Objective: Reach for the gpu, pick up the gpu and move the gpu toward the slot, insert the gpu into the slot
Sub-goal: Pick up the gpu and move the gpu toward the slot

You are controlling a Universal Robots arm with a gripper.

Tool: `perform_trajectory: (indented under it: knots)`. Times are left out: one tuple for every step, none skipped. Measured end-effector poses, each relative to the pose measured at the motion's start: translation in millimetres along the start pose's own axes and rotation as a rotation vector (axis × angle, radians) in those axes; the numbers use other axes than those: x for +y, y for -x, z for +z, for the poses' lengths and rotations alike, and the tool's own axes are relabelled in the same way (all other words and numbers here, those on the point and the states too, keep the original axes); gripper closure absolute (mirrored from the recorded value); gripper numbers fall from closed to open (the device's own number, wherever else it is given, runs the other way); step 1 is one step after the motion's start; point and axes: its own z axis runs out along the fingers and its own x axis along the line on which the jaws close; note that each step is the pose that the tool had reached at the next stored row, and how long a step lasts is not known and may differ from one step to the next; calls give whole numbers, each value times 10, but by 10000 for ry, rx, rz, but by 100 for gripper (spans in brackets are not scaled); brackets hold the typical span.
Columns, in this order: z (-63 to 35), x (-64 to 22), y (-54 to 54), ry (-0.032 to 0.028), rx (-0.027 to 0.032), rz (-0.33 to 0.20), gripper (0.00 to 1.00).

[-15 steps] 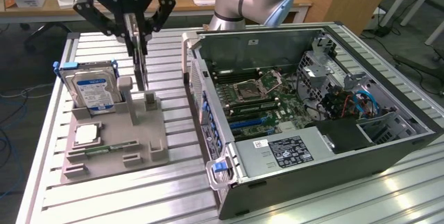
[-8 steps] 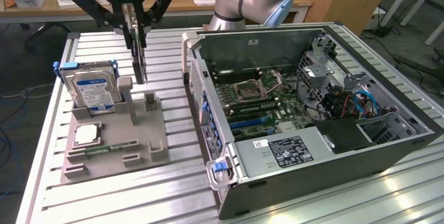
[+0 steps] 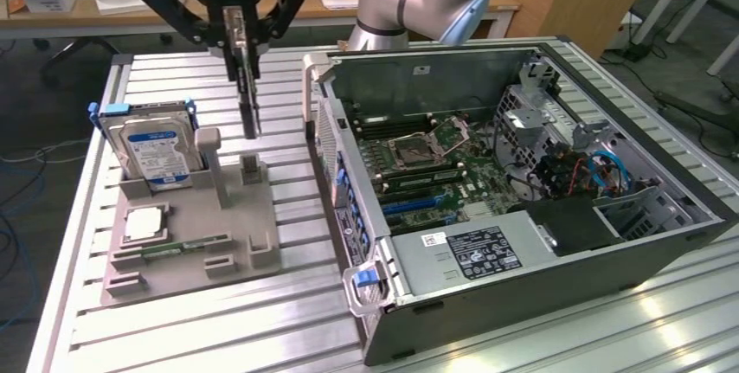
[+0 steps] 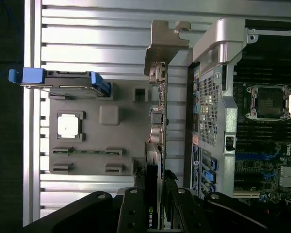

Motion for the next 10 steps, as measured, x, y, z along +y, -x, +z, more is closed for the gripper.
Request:
perform_trajectory:
  knots:
    - [0, 0, 31, -1, 1, -1, 75]
    - [2, -1, 63, -1, 1, -2, 75]
    - [3, -1, 93, -1, 2, -2, 75]
    - [4, -1, 120, -1, 1, -2, 75]
    - [7, -1, 156, -1, 1, 0, 75]
    - [9, -2, 191, 0, 0, 0, 75]
    - [10, -2, 226, -1, 0, 0, 75]
    - [12, -2, 263, 0, 1, 0, 75]
    - [13, -3, 298, -1, 1, -1, 75]
    - [14, -3, 331, -1, 2, -2, 75]
